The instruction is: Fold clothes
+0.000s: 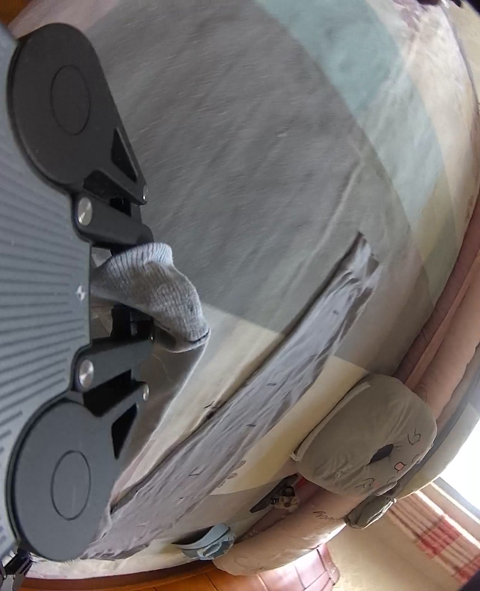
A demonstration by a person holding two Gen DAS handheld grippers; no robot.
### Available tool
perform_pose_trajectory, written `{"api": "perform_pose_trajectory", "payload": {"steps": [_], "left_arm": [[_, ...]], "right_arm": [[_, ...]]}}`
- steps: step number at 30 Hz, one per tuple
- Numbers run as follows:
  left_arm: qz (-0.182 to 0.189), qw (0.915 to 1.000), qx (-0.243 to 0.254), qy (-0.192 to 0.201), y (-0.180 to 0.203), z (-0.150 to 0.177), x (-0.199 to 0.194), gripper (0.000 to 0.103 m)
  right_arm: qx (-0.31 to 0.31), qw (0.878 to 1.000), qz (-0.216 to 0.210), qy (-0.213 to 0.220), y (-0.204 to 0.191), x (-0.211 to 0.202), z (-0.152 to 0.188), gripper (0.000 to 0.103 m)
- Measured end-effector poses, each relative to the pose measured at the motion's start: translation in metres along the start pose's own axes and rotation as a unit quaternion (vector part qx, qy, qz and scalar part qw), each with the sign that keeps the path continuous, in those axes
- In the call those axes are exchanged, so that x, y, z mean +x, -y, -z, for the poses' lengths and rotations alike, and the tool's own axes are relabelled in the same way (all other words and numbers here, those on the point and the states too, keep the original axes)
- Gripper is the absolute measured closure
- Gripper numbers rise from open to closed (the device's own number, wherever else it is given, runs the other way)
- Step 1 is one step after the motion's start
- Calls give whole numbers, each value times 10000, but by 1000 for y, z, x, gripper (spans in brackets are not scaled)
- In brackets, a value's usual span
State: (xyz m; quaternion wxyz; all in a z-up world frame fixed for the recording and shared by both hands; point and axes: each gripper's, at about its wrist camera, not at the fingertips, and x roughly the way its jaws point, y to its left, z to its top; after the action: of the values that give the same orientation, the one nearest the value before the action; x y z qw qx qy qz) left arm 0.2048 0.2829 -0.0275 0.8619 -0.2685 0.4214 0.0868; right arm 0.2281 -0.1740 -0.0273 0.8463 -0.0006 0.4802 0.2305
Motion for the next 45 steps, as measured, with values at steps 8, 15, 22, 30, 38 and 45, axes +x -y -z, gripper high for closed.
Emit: {"api": "perform_pose_trajectory", "payload": {"steps": [8,15,22,30,38,45], "left_arm": [[188,9979,546,-293,10,-51,31,93],[159,9960,687,-551,20,-86,84,81],[-14,9982,574,-181,16,-110,87,65],[273,9995,-156,-47,-11,-90,59,57],[1163,9802,-1601,-91,-45,-44,65,55],[1376,9759,-1679,230,-39,-53,81,56]], "right_arm": [[169,9996,196,72,-26,8,-7,0],[278,9985,471,49,-34,6,-5,0],[440,9968,660,10,-32,0,3,0],[338,9977,582,32,-36,2,-2,0],[202,9986,488,-36,-37,7,-4,0],[275,9984,498,34,-29,3,-1,0]]}}
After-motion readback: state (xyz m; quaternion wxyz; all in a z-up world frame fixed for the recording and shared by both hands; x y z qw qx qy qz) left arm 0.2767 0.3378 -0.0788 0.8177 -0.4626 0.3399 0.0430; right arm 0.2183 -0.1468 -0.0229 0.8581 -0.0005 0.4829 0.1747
